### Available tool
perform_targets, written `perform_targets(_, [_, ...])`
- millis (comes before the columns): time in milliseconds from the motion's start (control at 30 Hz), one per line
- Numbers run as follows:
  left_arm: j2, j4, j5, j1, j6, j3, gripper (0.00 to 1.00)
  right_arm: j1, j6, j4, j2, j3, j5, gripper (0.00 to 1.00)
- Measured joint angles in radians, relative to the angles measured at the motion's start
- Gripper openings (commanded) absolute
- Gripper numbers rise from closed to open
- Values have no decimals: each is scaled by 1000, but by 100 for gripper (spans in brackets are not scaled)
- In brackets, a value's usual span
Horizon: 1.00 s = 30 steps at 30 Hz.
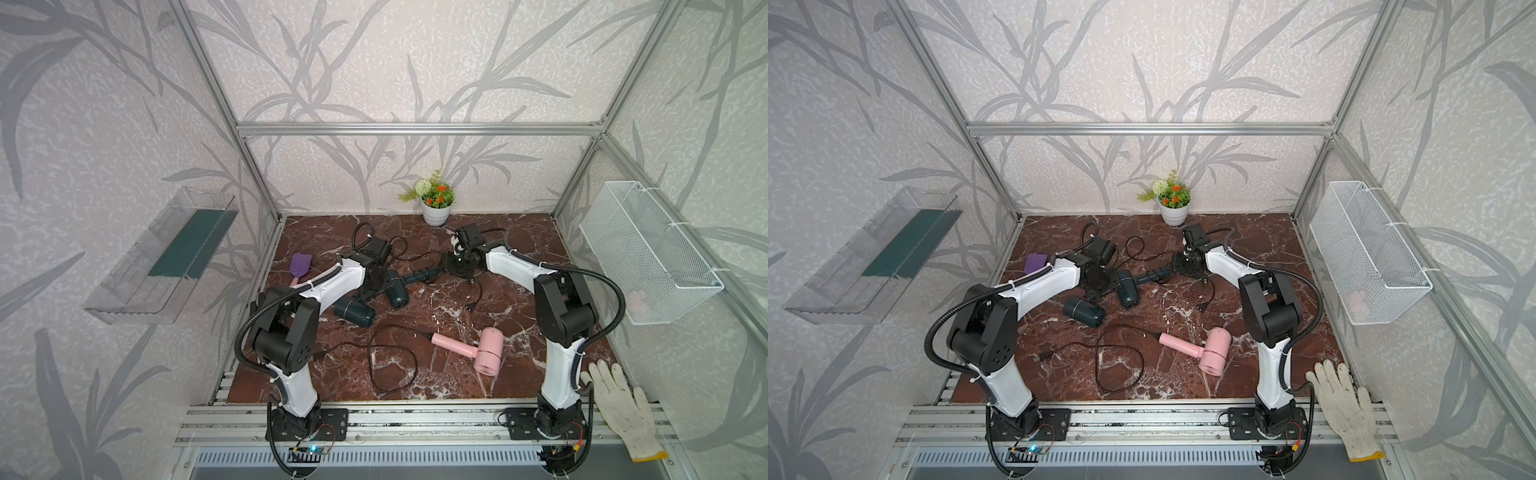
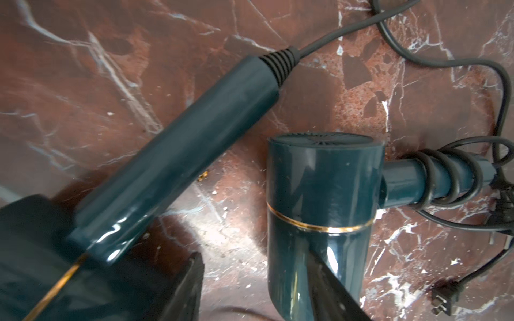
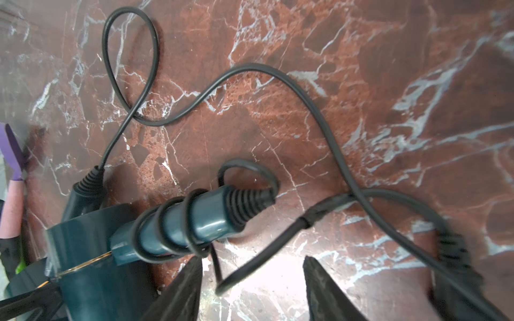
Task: Wrap the cord around the hair dryer
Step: Move the hair dryer to the center of the board.
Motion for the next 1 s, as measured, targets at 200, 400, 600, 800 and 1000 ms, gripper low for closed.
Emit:
perform_targets(200, [24, 17, 20, -3, -4, 5, 60, 0, 19, 10, 14, 0, -5, 56])
perform_targets(400, [-1, 16, 20, -18, -5, 6, 62, -7, 33, 11, 21, 0, -9, 50])
perform_targets(600, [3, 9, 20, -43, -4, 75, 69, -9, 33, 10, 39, 13, -11, 47])
perform_targets(800, [97, 0, 19, -55, 6, 173, 74, -9, 32, 10, 77, 41, -11, 25])
perform_targets(1000, [206, -41, 16, -56, 41, 231, 70, 4, 3, -22, 84, 63, 6, 8])
